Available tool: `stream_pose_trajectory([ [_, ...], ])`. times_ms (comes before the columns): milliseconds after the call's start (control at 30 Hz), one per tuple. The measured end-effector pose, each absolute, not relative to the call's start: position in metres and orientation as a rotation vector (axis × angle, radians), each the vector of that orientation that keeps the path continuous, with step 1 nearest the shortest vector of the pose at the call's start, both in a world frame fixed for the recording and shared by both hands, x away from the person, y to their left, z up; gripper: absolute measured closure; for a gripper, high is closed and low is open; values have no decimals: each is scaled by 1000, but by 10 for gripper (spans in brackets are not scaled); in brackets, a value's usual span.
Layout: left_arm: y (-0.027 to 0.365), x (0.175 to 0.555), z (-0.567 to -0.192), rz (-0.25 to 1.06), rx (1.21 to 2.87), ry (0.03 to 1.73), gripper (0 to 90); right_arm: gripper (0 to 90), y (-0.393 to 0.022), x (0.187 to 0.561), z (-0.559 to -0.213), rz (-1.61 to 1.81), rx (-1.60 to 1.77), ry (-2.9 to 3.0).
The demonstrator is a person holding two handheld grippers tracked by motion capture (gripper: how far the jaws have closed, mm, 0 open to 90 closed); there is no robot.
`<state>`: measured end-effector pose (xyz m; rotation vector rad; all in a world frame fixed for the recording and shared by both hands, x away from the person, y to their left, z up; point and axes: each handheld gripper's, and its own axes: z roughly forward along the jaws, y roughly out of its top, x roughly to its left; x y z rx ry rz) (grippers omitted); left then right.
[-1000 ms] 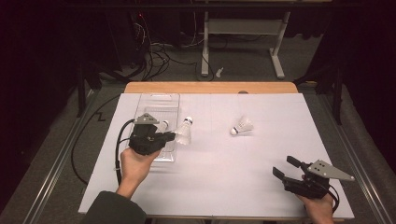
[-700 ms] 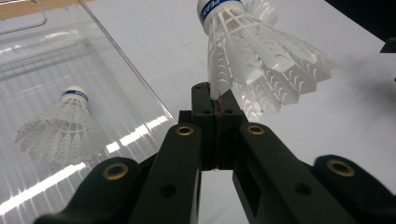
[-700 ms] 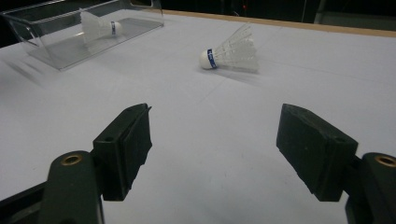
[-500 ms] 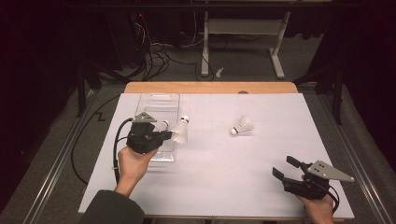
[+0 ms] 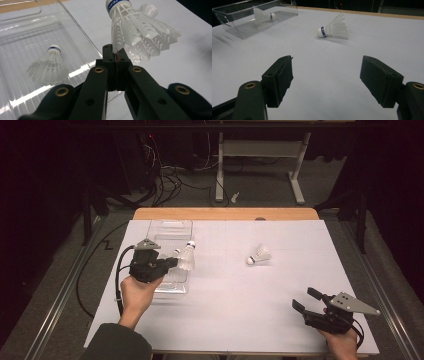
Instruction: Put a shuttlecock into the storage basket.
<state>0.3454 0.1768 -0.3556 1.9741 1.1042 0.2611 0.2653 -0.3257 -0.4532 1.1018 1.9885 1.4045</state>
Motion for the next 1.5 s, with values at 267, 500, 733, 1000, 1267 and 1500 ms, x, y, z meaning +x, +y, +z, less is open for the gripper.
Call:
stream_pose_trajectory([
  [267, 180, 348, -357, 270, 1965, 1125, 899, 266, -326, 265, -453, 1406, 1103, 1985],
  [500, 185, 351, -357, 282, 1956, 1146, 899, 266, -326, 265, -453, 1408, 1099, 1983],
  [733, 190, 353, -355, 297, 1950, 1170, 899, 267, -326, 265, -453, 1413, 1099, 1984],
  [1000, 194, 359, -355, 302, 1940, 1196, 899, 267, -327, 264, -453, 1414, 1104, 1977],
  [1267, 200, 370, -359, 311, 1931, 1235, 900, 267, -328, 266, -454, 1415, 1114, 1977],
  [1500, 202, 380, -362, 313, 1938, 1274, 899, 269, -327, 265, -453, 1414, 1104, 1981],
])
